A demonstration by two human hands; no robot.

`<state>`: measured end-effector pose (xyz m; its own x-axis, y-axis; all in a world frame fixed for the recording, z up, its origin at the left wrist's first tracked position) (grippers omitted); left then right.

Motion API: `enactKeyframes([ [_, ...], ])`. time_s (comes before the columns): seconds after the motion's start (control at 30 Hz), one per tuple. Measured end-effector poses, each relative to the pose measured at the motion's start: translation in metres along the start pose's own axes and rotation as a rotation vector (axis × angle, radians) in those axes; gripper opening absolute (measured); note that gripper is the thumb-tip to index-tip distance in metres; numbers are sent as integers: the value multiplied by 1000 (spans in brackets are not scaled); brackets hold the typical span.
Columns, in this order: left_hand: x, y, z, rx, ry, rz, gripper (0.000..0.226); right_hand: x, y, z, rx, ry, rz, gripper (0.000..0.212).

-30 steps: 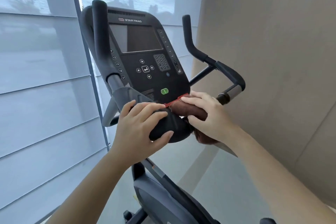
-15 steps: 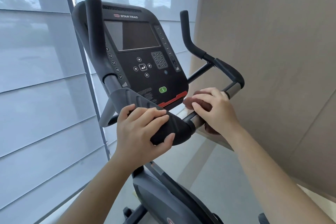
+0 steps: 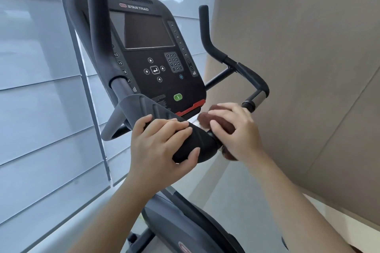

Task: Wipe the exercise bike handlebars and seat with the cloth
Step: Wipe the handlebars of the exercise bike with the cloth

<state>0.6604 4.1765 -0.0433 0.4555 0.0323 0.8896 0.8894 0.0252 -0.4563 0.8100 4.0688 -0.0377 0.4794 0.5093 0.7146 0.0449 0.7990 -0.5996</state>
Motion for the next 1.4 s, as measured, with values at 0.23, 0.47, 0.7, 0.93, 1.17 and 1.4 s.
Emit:
enactKeyframes([
  [0.23, 0, 2, -1, 47, 2, -36, 26, 48, 3, -24, -122, -105, 344, 18],
  [0.47, -2, 4, -18, 181, -103, 7, 26, 40, 2, -32, -57, -290, 251, 26],
  [0.7, -8, 26, -42, 360, -240, -112, 31, 54, 0, -61, 138, -335, 312, 18],
  [0.93, -4, 35, -42, 480, -222, -307, 28, 0, 17, -51, 277, -182, -305, 27],
  [1.17, -4, 32, -45, 451, -206, -278, 25, -27, 37, -27, 382, -398, -533, 26],
  [1.4, -2, 32, -47, 391, -277, -318, 21, -22, 46, -44, 395, -89, -636, 25],
])
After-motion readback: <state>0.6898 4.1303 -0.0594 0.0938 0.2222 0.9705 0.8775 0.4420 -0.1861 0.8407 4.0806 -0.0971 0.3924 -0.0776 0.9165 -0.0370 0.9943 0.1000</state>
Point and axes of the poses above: each hand's wrist, its own x-axis towards the middle knuckle, its own y-axis out of the palm, z = x × y, the point moved 3 cm from there along x, towards the middle knuckle, and after that the axes turned 4 degrees about -x, right-handed, at the moved point
